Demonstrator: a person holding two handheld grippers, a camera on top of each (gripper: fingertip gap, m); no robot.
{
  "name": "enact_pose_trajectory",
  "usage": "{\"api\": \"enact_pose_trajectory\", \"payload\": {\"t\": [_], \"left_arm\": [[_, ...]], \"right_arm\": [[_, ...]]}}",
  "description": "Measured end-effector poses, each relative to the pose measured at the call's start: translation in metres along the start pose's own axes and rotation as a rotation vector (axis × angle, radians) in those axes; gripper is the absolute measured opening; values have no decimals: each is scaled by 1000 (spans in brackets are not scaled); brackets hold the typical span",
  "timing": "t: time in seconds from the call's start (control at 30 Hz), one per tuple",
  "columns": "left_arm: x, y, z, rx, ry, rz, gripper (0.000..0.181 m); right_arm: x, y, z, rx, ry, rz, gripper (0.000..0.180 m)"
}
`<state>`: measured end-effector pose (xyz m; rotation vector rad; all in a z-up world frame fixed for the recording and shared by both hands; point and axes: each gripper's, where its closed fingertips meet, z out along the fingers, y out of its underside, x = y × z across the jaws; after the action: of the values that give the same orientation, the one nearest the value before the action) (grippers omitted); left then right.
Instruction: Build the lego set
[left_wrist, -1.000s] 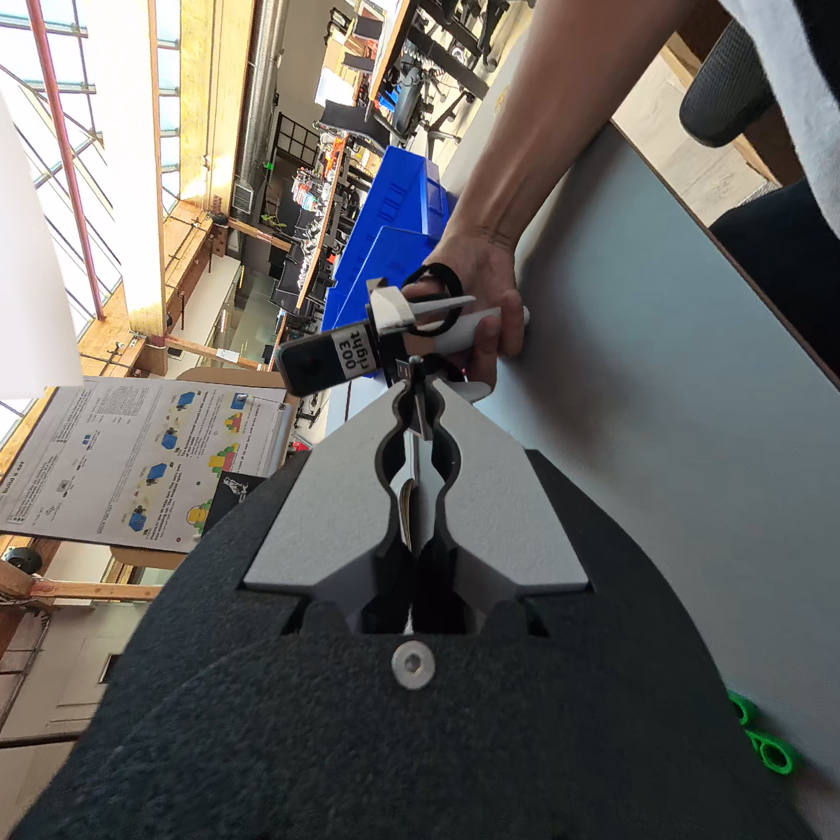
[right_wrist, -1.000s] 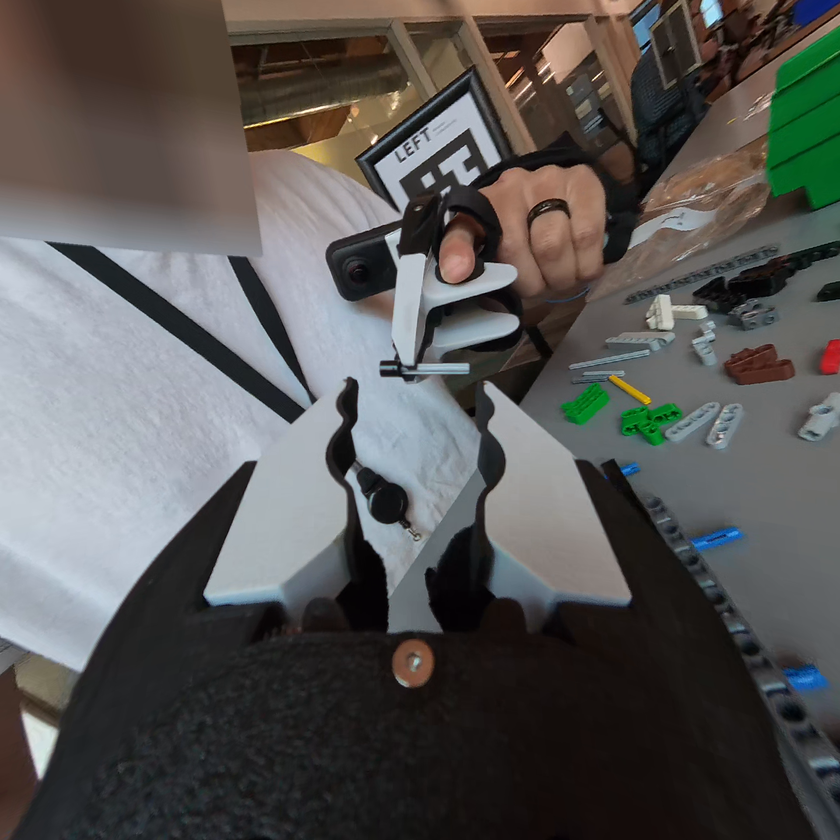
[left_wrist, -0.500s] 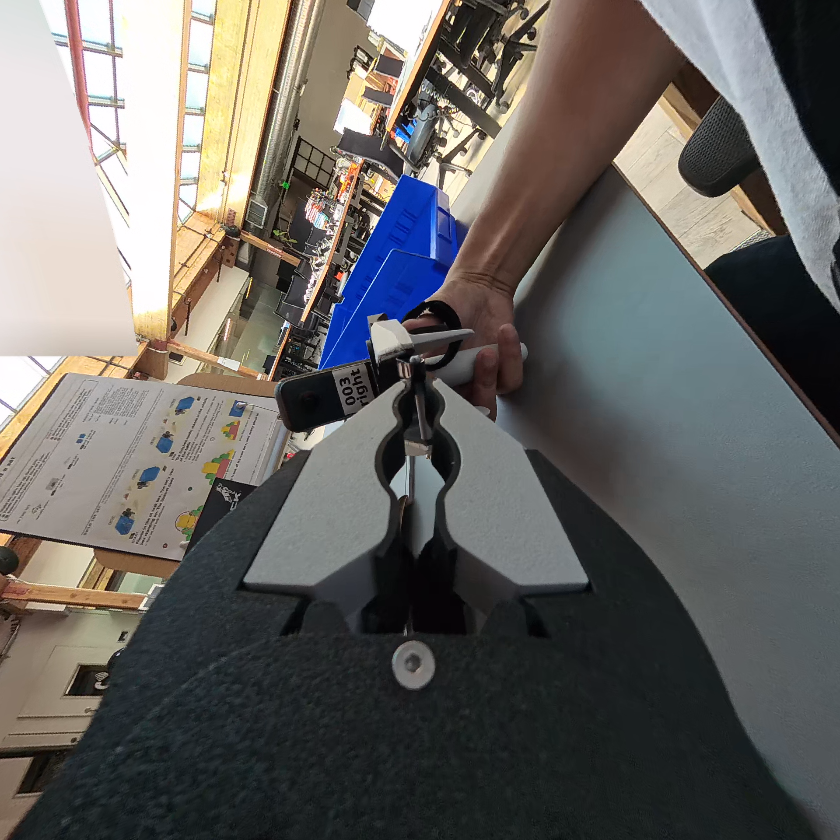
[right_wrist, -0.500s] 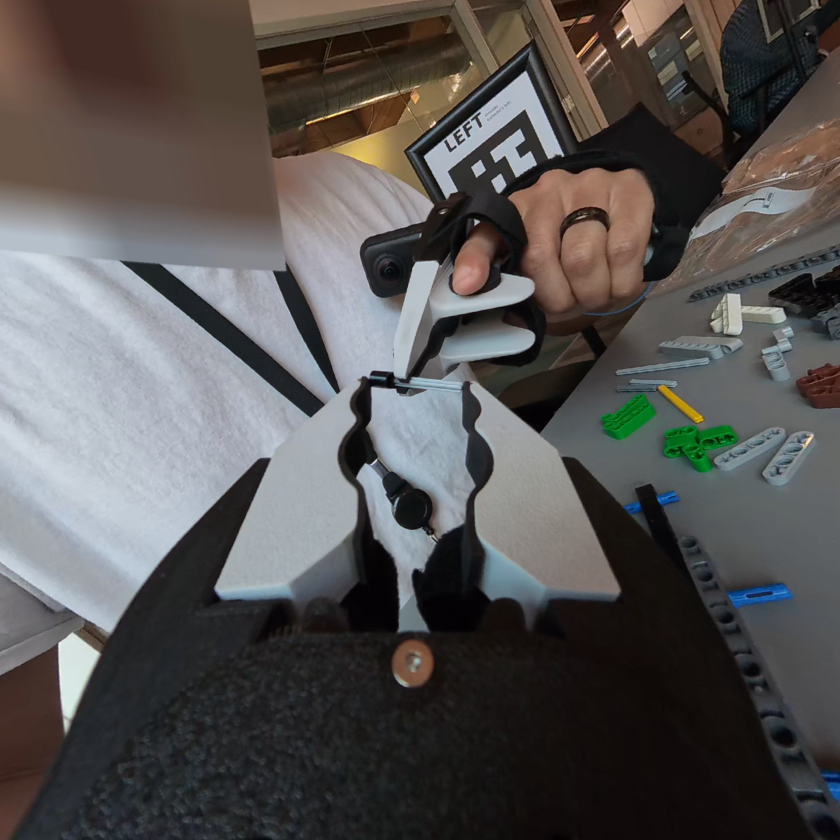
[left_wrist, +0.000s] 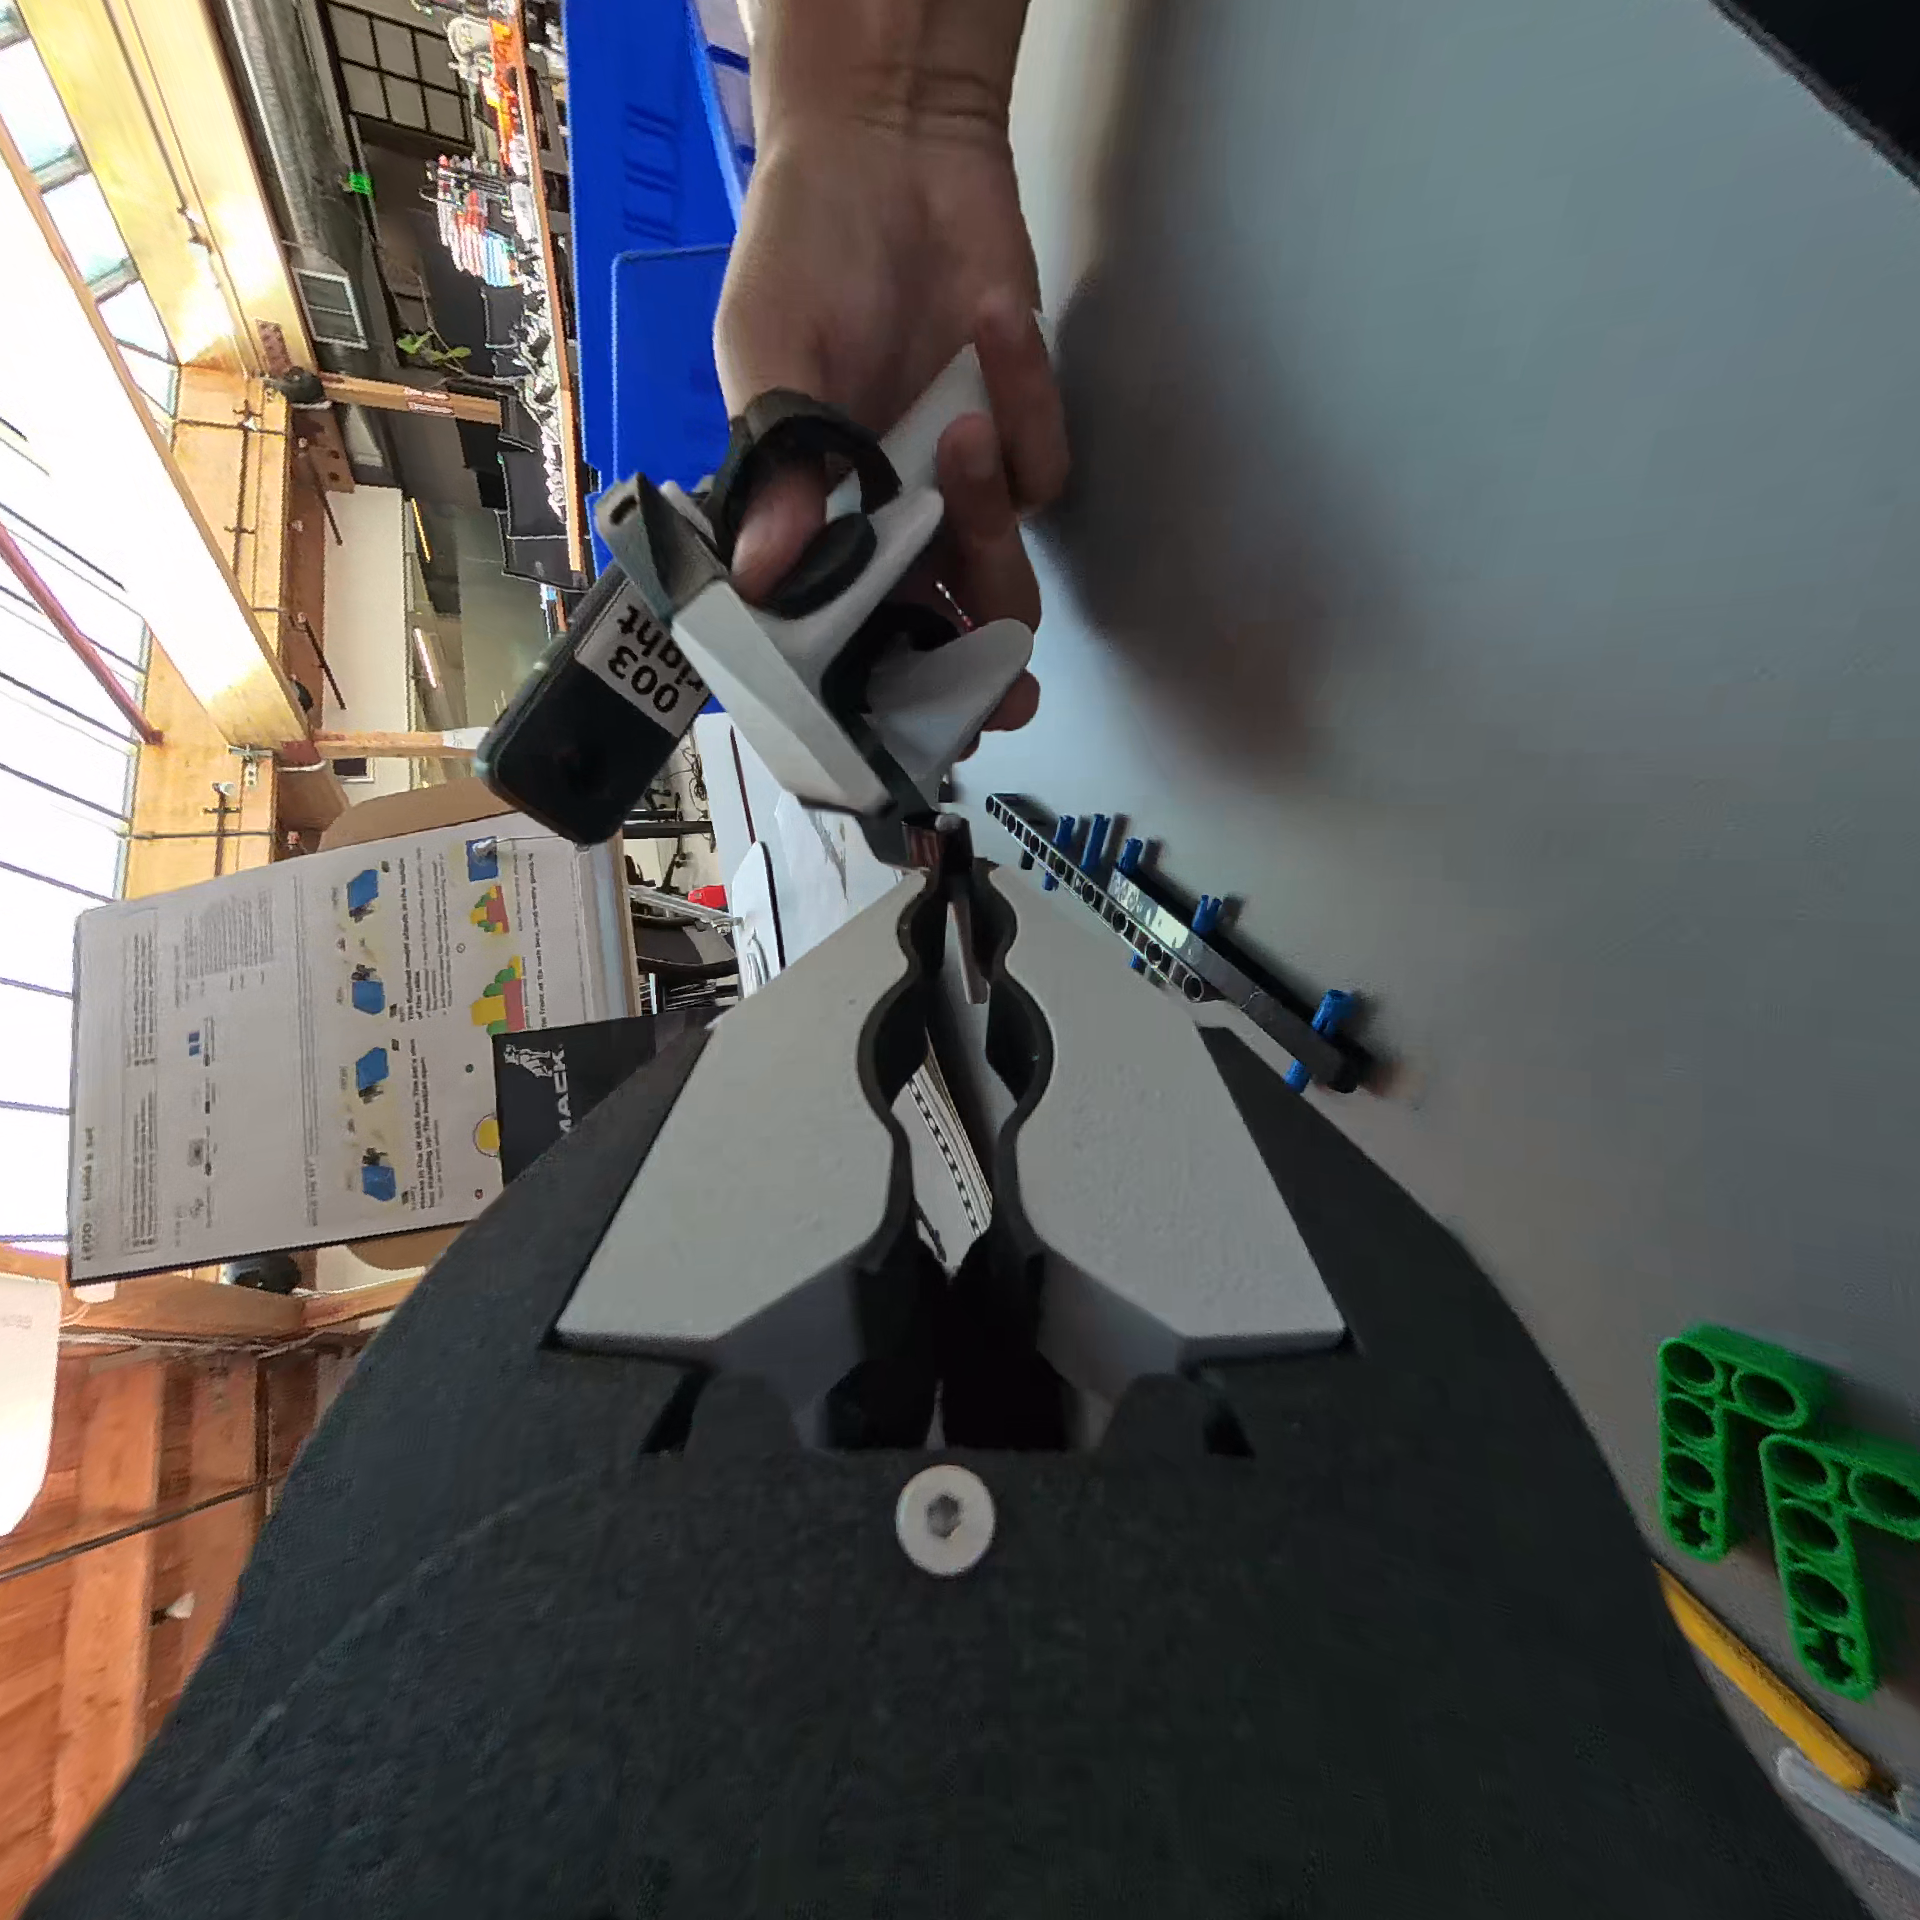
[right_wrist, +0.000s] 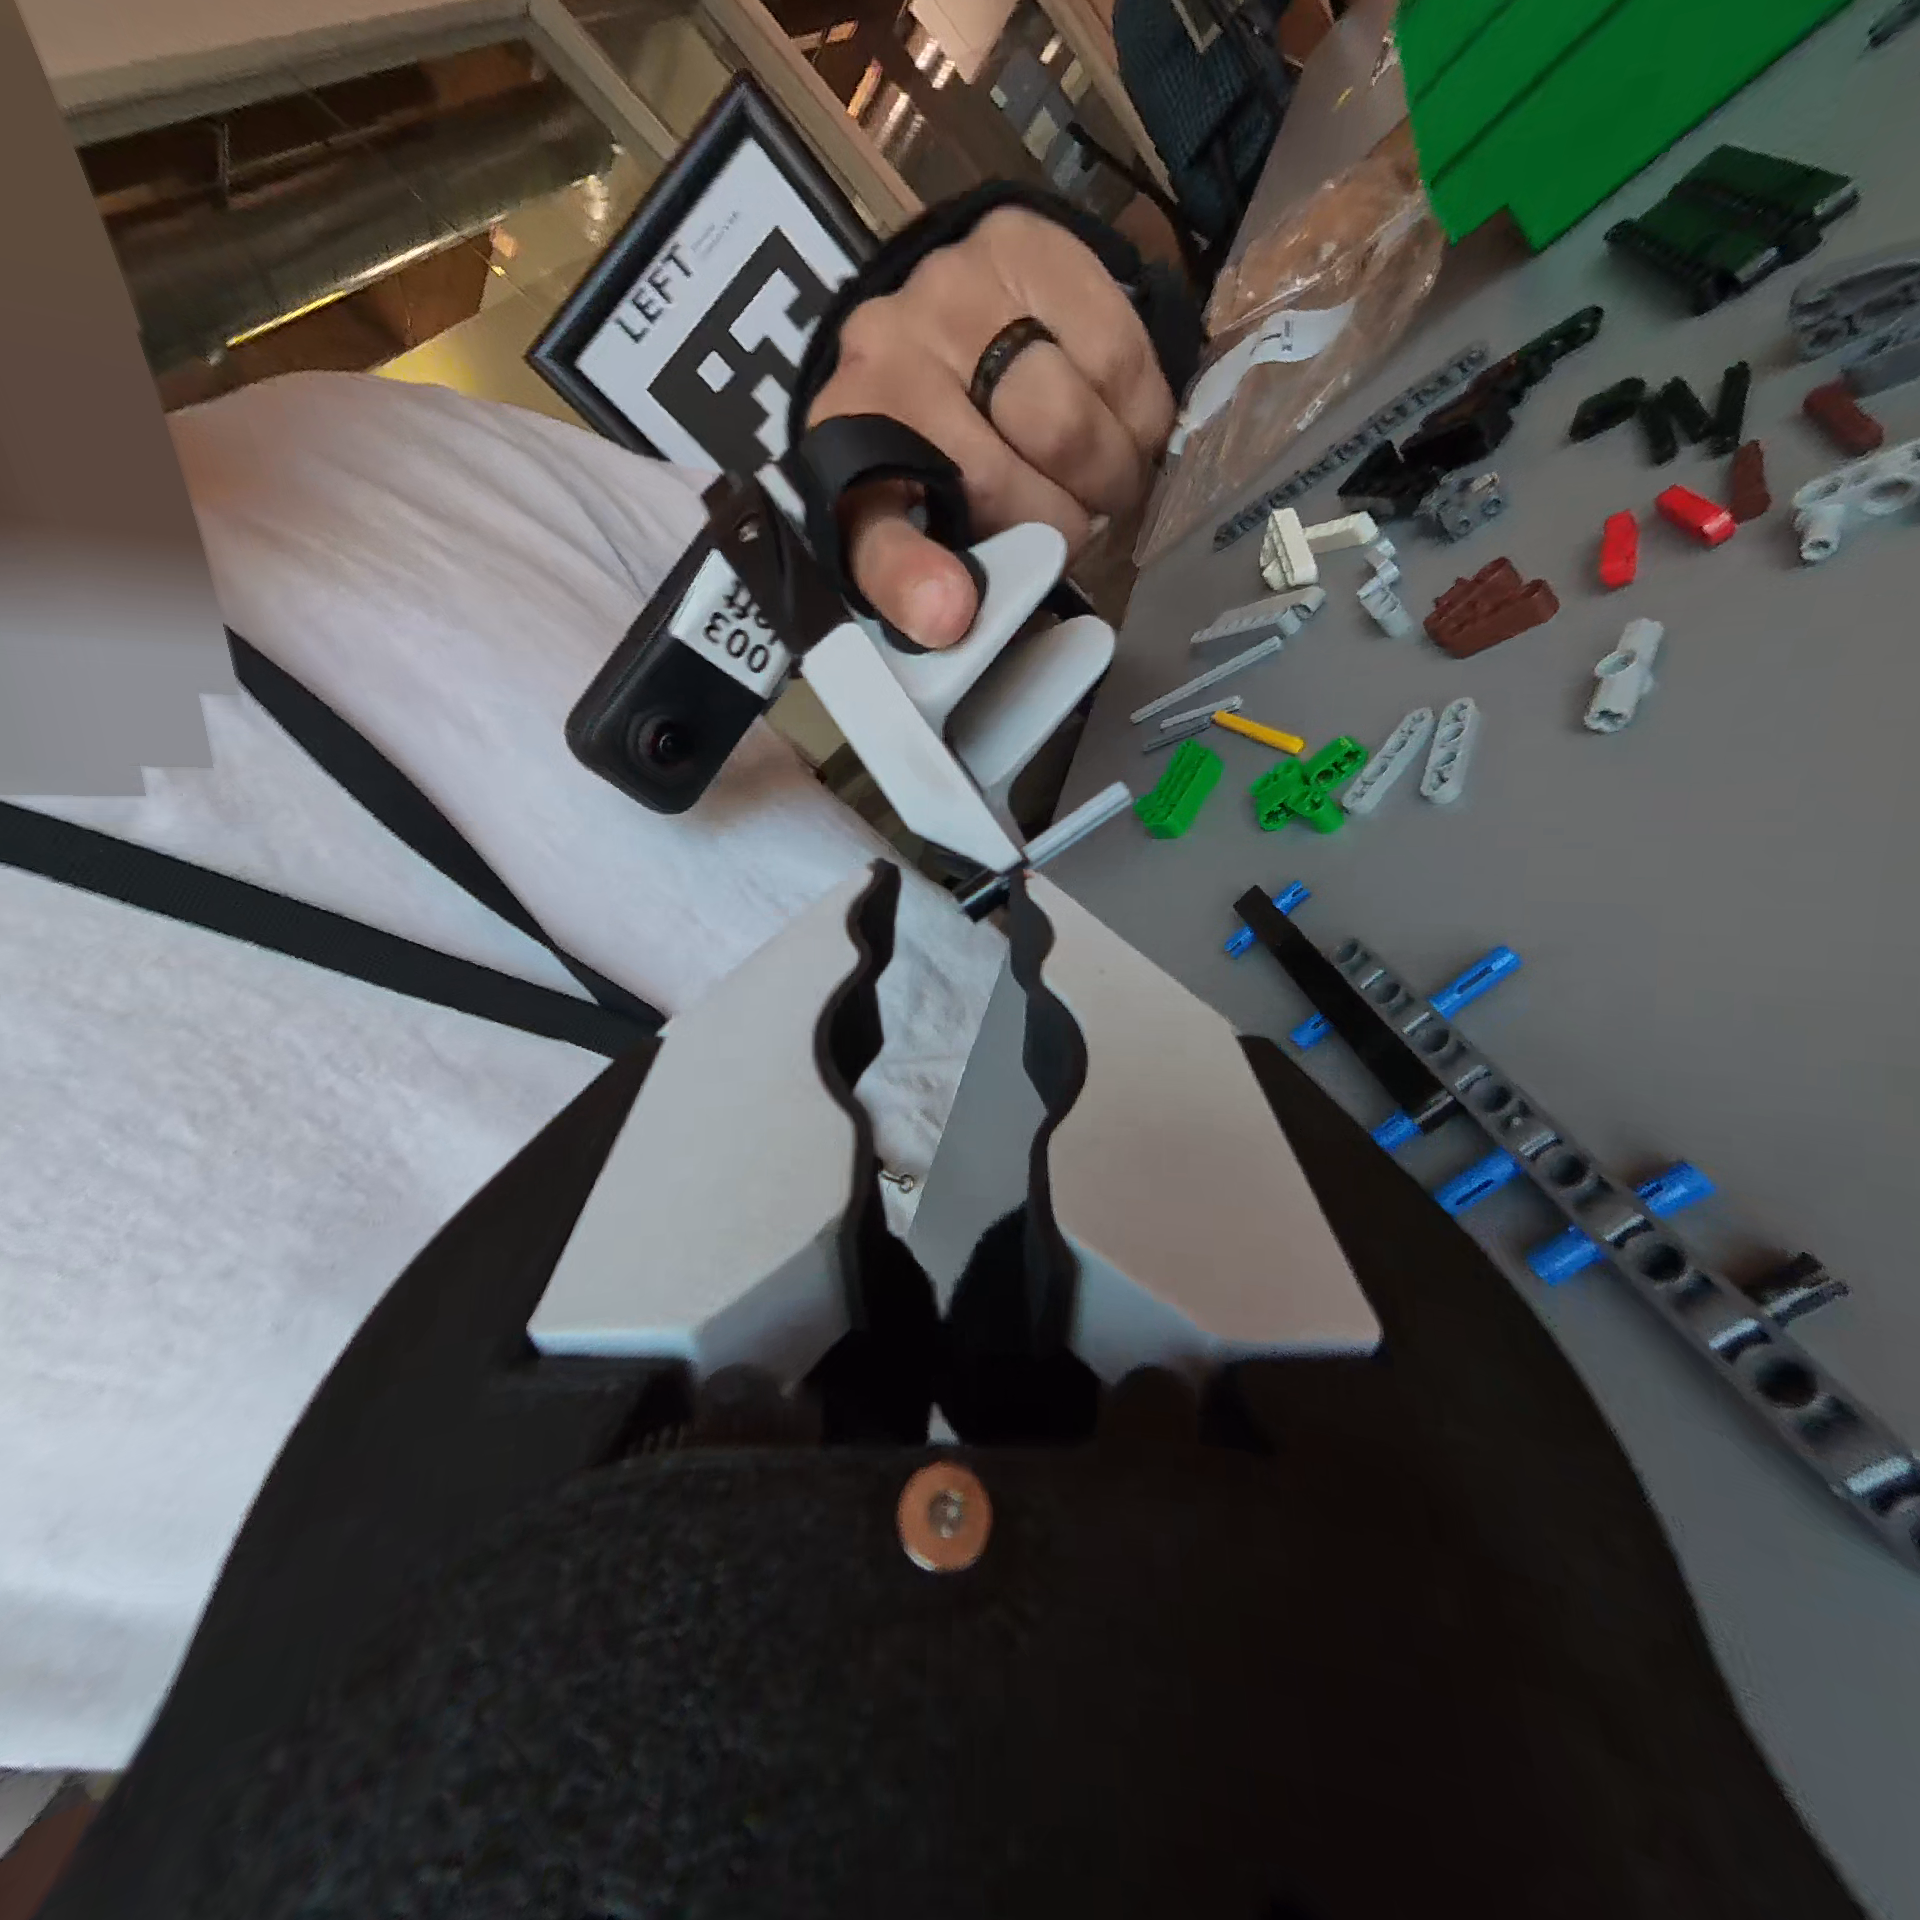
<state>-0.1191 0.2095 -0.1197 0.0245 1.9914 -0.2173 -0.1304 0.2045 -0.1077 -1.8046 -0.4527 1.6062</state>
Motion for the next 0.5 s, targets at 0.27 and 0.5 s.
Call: {"api": "enact_pose_trajectory", "payload": {"t": [0.27,0.5], "left_arm": [[-3,12,4,-121,-42,-37,5],[-49,18,-21,102,-95,-1335,27]], "right_arm": [[16,0,-7,45,162,-22,8],[-19,-42,-23,456,157,-273,8]]}}
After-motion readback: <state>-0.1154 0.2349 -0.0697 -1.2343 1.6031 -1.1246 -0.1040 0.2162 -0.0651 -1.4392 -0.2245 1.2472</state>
